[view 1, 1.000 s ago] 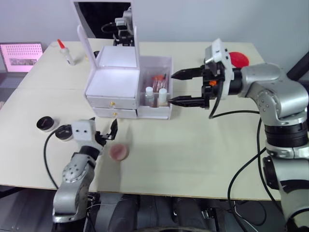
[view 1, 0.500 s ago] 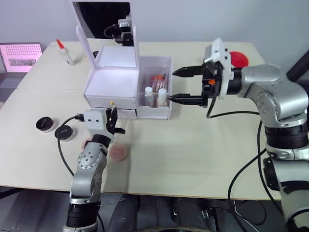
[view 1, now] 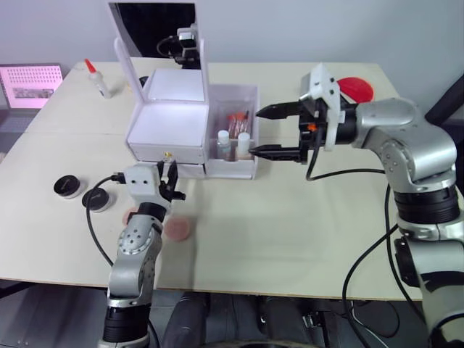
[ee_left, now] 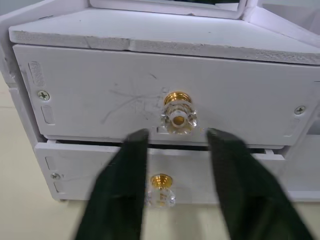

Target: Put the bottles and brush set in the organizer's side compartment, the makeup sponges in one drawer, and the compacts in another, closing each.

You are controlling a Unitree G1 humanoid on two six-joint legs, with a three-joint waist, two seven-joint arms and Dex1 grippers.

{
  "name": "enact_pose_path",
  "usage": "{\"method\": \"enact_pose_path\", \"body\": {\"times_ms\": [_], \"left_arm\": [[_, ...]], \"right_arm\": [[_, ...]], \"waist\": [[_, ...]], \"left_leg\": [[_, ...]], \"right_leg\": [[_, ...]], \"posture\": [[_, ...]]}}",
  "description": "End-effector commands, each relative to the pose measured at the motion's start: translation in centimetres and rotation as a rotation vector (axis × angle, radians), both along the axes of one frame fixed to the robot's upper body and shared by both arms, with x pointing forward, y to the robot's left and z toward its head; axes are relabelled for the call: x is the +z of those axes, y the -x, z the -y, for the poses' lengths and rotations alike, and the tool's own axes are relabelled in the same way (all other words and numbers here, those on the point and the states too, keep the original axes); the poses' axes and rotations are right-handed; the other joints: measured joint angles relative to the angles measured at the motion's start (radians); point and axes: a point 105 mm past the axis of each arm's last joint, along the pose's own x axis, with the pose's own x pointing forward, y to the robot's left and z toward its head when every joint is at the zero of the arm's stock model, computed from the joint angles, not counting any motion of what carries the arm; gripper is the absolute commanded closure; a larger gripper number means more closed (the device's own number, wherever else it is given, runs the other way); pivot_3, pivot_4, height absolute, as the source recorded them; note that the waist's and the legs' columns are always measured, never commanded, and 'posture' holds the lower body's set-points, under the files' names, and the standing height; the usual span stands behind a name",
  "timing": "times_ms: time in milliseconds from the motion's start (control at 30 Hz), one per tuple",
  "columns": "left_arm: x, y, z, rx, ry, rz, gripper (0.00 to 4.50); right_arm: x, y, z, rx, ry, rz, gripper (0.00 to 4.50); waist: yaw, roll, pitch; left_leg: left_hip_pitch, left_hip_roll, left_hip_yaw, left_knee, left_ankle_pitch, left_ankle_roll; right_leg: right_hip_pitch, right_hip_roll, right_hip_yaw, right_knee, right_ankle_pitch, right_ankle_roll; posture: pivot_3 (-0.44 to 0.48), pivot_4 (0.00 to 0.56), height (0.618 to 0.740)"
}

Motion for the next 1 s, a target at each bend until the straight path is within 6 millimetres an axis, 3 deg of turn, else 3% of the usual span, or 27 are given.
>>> {"method": "enact_pose_path", "body": {"times_ms": [33,500,600,733,1000], "left_arm": [[1.9,0.5,-0.1,0.002,-0.014,0.079,1.16],[3.0,0.3,0.3,0.008,-0.034,0.129,1.16],[3.1,0.3,0.3,0.012,-0.024,0.139,1.97],[3.0,0.3,0.2,0.014,-0.021,0.138,4.07],[3.1,1.1,0.5,-0.012,-0.005,0.135,4.20]], "right_arm": [[0.9,0.3,-0.2,0.013,-0.004,0.048,0.00],[0.8,0.2,-0.6,0.014,-0.007,0.046,0.00],[0.8,0.1,-0.7,0.013,-0.008,0.049,0.00],[0.8,0.0,-0.6,0.008,-0.007,0.052,0.00],[0.7,-0.1,-0.7,0.007,-0.002,0.058,0.00]], "waist": [[0.001,0.000,0.000],[0.001,0.000,0.000],[0.000,0.000,0.000],[0.001,0.000,0.000],[-0.001,0.000,0.000]], "left_leg": [[0.000,0.000,0.000,0.000,0.000,0.000],[0.000,0.000,0.000,0.000,0.000,0.000],[0.000,0.000,0.000,0.000,0.000,0.000],[0.000,0.000,0.000,0.000,0.000,0.000],[0.000,0.000,0.000,0.000,0.000,0.000]], "right_leg": [[0.000,0.000,0.000,0.000,0.000,0.000],[0.000,0.000,0.000,0.000,-0.001,-0.001],[0.000,0.000,0.000,0.000,-0.001,-0.001],[0.000,0.000,0.000,-0.001,-0.001,-0.001],[0.000,0.000,0.000,-0.002,-0.001,-0.001]], "posture": [[0.000,0.150,0.740],[0.000,0.150,0.740],[0.000,0.150,0.740],[0.000,0.150,0.740],[0.000,0.150,0.740]]}}
